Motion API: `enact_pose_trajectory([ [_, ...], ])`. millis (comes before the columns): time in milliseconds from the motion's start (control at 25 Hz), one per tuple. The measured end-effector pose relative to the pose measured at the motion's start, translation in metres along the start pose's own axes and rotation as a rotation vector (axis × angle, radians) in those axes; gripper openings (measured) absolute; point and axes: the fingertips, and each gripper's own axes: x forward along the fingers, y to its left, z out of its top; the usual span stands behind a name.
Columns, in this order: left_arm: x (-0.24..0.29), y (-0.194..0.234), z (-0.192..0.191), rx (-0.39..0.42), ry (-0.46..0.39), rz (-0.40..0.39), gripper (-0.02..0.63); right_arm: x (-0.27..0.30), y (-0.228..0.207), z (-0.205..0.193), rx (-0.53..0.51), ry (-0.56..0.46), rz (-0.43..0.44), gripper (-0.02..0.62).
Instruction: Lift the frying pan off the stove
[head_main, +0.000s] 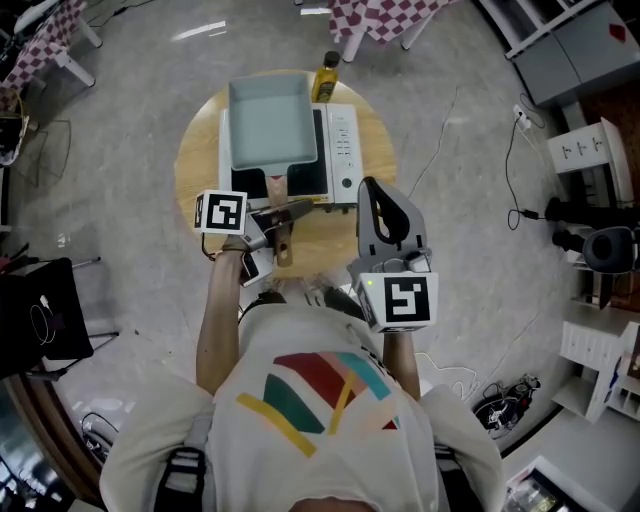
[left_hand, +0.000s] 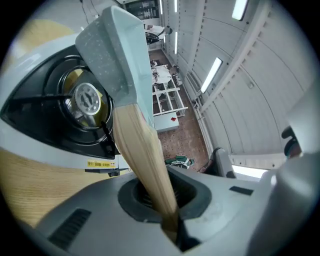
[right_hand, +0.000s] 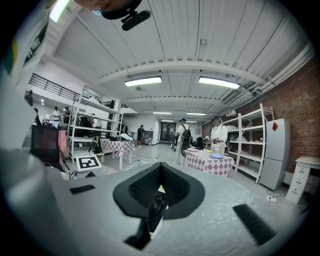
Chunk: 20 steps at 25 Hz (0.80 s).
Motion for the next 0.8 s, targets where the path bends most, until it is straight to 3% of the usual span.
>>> enact_pose_trajectory([
  [120,-0.005,-0.024,0.01,0.037,-0.018,0.005,0.008,0.001,0.003,0.006,-0.001,-0.018,0.01,-0.006],
  [320,-0.01,-0.063,0.023,0.228,-0.032,0.023,0.008,0.006,0.003,0.011,-0.037,-0.043,0.019,-0.006],
  [800,-0.024,-0.167,0.043,0.484,-0.087,0.008,0.008,0.024,0.01,0.035,-0.019,-0.131,0.071,-0.006],
])
